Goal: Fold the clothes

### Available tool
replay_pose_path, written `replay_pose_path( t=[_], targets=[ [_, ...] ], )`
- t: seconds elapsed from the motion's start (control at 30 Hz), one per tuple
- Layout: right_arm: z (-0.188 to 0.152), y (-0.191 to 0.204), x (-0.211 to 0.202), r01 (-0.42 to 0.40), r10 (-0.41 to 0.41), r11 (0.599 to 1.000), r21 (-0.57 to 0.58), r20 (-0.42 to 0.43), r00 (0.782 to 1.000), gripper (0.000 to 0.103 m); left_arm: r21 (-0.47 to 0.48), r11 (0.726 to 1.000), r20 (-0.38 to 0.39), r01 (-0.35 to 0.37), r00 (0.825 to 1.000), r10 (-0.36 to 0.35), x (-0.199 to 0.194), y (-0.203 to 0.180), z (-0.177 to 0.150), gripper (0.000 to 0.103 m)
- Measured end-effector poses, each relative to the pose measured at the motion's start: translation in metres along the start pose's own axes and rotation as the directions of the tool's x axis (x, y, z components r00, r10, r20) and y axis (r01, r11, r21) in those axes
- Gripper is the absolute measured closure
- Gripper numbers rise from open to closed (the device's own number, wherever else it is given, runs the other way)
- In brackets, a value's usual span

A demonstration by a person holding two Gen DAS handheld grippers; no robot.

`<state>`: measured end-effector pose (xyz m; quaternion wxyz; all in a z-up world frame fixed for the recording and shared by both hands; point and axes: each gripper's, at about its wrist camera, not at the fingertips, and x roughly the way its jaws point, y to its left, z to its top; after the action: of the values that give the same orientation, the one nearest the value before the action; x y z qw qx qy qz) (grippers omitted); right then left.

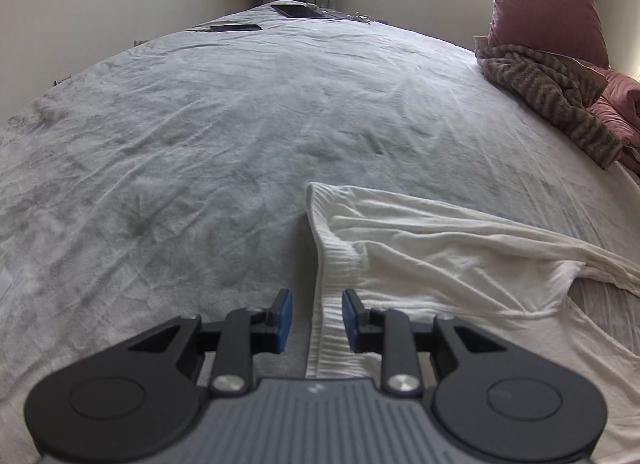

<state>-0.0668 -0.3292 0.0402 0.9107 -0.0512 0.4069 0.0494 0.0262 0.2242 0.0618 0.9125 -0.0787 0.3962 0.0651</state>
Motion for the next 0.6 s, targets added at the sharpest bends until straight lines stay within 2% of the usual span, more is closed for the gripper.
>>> replay_pose_path(
  t=[0.07, 0.1, 0.13, 0.17, 0.2, 0.37, 0.6],
  targets=[
    [-0.002, 0.005, 0.008, 0.038, -0.039, 0.998, -0.041, -0.028, 0.999, 0.066, 0.011, 1.000, -0.010, -0.001, 1.000, 0.001, 0.001, -0.002, -0.002, 0.075],
    [-0.002, 0.008, 0.012, 0.057, -0.059, 0.996, -0.062, -0.042, 0.997, 0.072, 0.017, 1.000, -0.016, -0.002, 1.000, 0.002, 0.001, -0.003, -0.003, 0.075],
    [-0.002, 0.007, 0.013, 0.068, -0.070, 0.996, -0.058, -0.044, 0.997, 0.085, 0.021, 1.000, -0.016, -0.001, 1.000, 0.002, 0.001, -0.003, -0.004, 0.075],
    [-0.002, 0.003, 0.012, 0.075, -0.076, 0.997, -0.035, -0.038, 0.996, 0.094, 0.024, 1.000, -0.015, -0.001, 1.000, 0.001, 0.000, -0.003, -0.004, 0.075],
    [-0.001, -0.003, 0.009, 0.088, -0.088, 0.996, -0.005, -0.026, 0.996, 0.099, 0.028, 1.000, -0.014, -0.001, 1.000, 0.001, 0.000, -0.003, -0.004, 0.075],
    [-0.003, -0.031, -0.007, 0.158, -0.164, 0.976, 0.149, 0.031, 0.986, 0.100, 0.027, 1.000, -0.015, 0.002, 1.000, -0.001, -0.001, 0.000, -0.005, 0.075],
    [-0.014, -0.063, -0.030, 0.222, -0.258, 0.917, 0.331, 0.066, 0.964, 0.100, 0.029, 1.000, -0.012, 0.010, 1.000, -0.009, -0.003, -0.002, -0.005, 0.075]
  ],
)
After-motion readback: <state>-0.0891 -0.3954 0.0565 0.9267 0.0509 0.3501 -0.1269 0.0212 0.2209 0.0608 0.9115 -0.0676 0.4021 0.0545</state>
